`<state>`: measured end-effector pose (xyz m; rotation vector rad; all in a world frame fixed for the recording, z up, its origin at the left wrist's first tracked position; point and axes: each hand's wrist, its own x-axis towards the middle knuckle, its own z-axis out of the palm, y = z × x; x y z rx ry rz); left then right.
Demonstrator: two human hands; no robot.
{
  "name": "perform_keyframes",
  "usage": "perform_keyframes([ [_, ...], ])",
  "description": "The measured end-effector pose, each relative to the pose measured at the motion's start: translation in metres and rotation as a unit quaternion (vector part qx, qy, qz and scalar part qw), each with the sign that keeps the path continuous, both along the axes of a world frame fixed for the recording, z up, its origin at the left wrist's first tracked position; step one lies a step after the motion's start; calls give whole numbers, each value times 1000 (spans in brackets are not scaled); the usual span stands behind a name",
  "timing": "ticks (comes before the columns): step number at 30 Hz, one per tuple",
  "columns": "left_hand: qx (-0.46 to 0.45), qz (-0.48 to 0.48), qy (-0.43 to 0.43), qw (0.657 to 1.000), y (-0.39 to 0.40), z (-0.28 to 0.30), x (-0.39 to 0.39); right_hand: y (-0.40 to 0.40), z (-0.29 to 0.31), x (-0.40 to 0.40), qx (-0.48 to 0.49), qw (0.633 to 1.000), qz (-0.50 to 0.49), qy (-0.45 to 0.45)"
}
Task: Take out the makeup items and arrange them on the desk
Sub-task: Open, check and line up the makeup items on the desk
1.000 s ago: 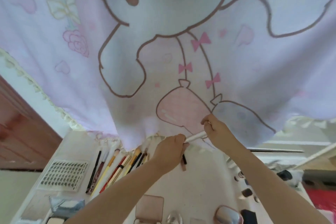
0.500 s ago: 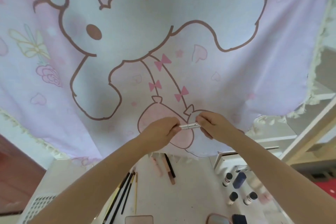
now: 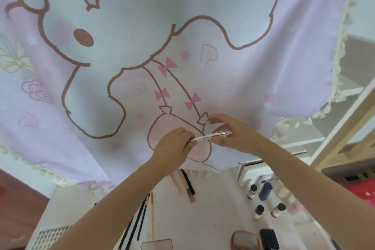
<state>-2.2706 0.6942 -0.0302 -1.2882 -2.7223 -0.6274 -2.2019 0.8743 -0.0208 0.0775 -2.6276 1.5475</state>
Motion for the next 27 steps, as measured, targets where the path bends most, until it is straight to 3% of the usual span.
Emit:
perform_keyframes([
  [4, 22, -10, -13, 1000, 7, -8, 9, 6, 2, 6, 108, 991, -35, -66],
  [9, 25, -31, -44, 998, 14, -18, 15, 19, -9, 22, 7, 1000, -7, -19],
  [12, 23, -45, -49, 998, 19, -22, 19, 20, -8, 25, 79, 994, -29, -74],
  [14, 26, -53, -56, 997, 23, -24, 19, 21, -8, 28, 141, 987, -58, -59],
  [17, 40, -49, -71, 995, 28, -26, 18, 26, -14, 33, 94, 994, -54, 15],
  [22, 53, -50, -73, 995, 32, -29, 17, 26, -11, 37, 52, 995, -59, -62],
  [24, 55, -62, -74, 994, 32, -30, 18, 27, -11, 39, 100, 990, -82, -55],
  [27, 56, -73, -96, 991, 29, -36, 20, 31, -14, 44, 57, 993, -93, -39],
])
